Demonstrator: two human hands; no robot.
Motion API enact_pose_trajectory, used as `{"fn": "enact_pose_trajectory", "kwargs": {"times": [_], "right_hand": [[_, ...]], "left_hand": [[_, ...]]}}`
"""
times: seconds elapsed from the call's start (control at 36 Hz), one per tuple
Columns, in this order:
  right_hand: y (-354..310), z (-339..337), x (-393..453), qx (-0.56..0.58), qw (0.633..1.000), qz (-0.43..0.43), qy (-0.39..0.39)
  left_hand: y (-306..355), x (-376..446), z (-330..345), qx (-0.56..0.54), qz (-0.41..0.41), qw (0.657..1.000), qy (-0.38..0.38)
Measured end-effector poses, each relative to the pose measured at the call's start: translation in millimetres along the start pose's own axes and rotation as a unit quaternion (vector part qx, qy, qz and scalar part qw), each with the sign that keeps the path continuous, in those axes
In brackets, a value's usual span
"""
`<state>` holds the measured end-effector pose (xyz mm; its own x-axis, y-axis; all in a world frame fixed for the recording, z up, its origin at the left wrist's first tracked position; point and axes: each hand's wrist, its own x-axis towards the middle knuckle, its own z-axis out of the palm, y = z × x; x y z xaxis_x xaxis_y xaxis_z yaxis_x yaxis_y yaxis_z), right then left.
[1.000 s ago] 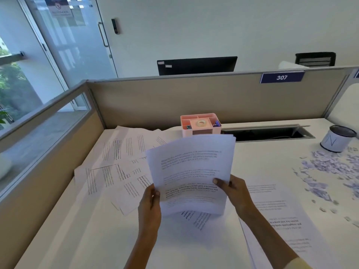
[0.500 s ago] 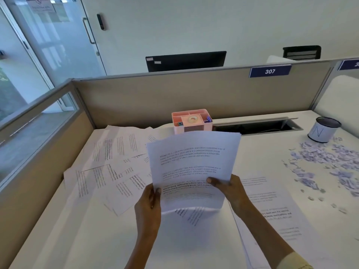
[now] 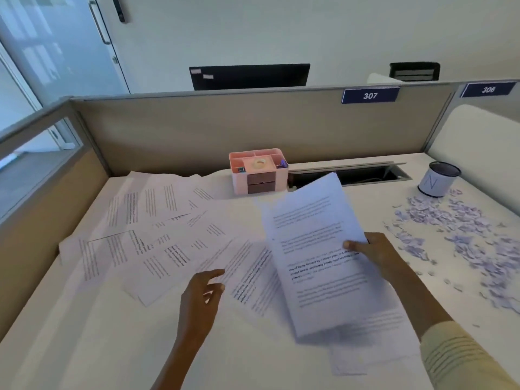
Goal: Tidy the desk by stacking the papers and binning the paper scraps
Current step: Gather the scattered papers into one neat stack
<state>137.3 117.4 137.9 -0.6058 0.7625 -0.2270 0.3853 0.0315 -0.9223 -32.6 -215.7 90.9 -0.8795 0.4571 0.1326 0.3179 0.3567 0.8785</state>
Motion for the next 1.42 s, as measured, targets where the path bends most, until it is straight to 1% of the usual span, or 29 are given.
{"fn": "enact_pose_trajectory", "kwargs": {"times": [0.11,0.25,0.36,0.53,0.64,0.72,0.78,0.86,0.97,1.06,1.14,1.25,1.33,1.39,1.42], "right_hand": [[28.0,-26.2,1.5,-0.071,0.995,0.069,0.006],[50.3,-37.4,-2.5,-0.090,0.989,0.112,0.025],[64.1,-43.3,0.2,-0.141,0.983,0.113,0.045],[80.6,-50.4,12.8,-0.233,0.958,0.110,0.129],[71.9,-40.9,8.6,-0.280,0.942,0.082,0.164],[57.9,-23.5,1.1,-0.278,0.939,0.002,0.200],[46.3,-4.5,-4.5,-0.259,0.943,-0.056,0.200],[29.0,37.2,-12.0,-0.225,0.955,-0.124,0.150],[19.1,112.1,-23.3,-0.237,0.953,-0.183,0.035],[15.7,163.3,-34.5,-0.293,0.936,-0.180,-0.075],[11.6,202.6,-45.1,-0.363,0.907,-0.150,-0.150],[15.7,236.6,-49.2,-0.452,0.864,-0.126,-0.185],[20.0,248.7,-51.7,-0.498,0.833,-0.138,-0.198],[24.1,249.4,-50.8,-0.511,0.823,-0.159,-0.191],[25.5,247.7,-50.1,-0.503,0.827,-0.171,-0.185]], "left_hand": [[-5.6,-1.3,4.8,0.003,0.009,1.000,-0.002],[-3.6,1.7,7.1,0.002,0.014,1.000,-0.009],[0.3,7.4,7.8,0.006,0.004,1.000,-0.021],[3.3,14.6,8.7,0.018,-0.010,0.999,-0.031],[-0.4,15.6,6.0,0.026,-0.020,0.999,-0.029],[-6.8,16.6,1.6,0.031,-0.024,0.999,-0.029],[-12.2,18.7,-2.8,0.035,-0.031,0.998,-0.028],[-23.9,25.7,-12.2,0.049,-0.040,0.998,-0.022],[-42.1,40.1,-30.1,0.108,-0.017,0.994,-0.017],[-59.2,53.4,-46.8,0.181,-0.019,0.983,-0.013],[-78.6,64.6,-63.7,0.246,-0.037,0.968,-0.018],[-105.0,74.1,-83.7,0.327,-0.045,0.943,-0.050],[-123.9,74.8,-93.0,0.373,-0.052,0.922,-0.091],[-134.1,70.4,-96.2,0.387,-0.044,0.914,-0.109],[-137.3,67.1,-97.8,0.380,-0.033,0.918,-0.109]]}}
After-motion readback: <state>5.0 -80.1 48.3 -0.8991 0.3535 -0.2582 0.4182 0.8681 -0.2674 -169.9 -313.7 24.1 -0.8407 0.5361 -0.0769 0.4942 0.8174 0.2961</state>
